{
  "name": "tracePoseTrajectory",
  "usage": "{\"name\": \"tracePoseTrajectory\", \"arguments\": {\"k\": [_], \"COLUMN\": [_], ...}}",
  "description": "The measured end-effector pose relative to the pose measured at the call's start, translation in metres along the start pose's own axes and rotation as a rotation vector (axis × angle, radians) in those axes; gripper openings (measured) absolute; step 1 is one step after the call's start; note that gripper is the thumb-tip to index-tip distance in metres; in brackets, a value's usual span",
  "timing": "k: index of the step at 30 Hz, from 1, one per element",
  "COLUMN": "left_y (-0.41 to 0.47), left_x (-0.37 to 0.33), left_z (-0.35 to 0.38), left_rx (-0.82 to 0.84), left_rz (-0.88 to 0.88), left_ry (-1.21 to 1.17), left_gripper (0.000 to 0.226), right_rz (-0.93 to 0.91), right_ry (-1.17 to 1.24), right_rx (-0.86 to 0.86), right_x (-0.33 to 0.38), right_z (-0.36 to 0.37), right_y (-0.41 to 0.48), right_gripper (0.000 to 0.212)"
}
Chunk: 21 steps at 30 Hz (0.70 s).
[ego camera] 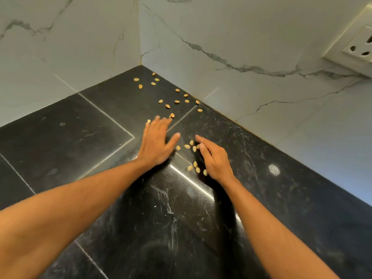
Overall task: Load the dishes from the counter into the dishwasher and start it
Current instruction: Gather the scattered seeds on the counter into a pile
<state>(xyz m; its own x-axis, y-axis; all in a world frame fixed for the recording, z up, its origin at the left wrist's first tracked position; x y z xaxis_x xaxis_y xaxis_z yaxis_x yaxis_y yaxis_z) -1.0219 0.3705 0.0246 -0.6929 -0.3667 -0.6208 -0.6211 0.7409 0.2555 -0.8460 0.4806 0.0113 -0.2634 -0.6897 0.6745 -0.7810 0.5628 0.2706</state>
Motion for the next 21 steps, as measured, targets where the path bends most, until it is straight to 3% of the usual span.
{"name": "tracePoseTrajectory", "arguments": {"k": [3, 7, 10, 14, 21], "left_y": [0.009, 0.038, 0.068, 0.09, 0.011], "left_x": [0.024, 0.043, 0.047, 0.027, -0.054], "left_z": [-0.004, 0.0, 0.01, 0.035, 0.074], "left_rx": [-0.053, 0.059, 0.197, 0.342, 0.553], "left_rz": [-0.254, -0.325, -0.198, 0.099, 0.506], "left_ry": [-0.005, 0.119, 0.228, 0.411, 0.335], "left_gripper": [0.068, 0.088, 0.094, 0.095, 0.08], "right_rz": [0.19, 0.217, 0.248, 0.24, 0.235], "right_ry": [0.006, -0.094, -0.043, -0.006, -0.003], "right_rx": [-0.178, -0.123, -0.185, -0.246, -0.279], "right_x": [0.0, 0.001, -0.006, -0.01, -0.012], "right_z": [-0.007, -0.004, -0.008, -0.011, -0.014], "right_y": [-0.009, -0.003, 0.0, 0.001, 0.002], "right_gripper": [0.046, 0.043, 0.045, 0.045, 0.048]}}
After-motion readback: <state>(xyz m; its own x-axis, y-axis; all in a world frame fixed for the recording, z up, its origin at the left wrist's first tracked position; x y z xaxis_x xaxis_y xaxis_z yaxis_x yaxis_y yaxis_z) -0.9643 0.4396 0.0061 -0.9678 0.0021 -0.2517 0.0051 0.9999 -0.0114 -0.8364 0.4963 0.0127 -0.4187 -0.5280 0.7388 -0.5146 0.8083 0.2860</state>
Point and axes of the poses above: each hand's wrist, its own y-axis towards the middle knuckle, its own z-axis out of the palm, x = y × z, the point moved 7 cm from there along y, towards the middle knuckle, and after that the axes turned 7 degrees about -z, right-handed, at the moved point
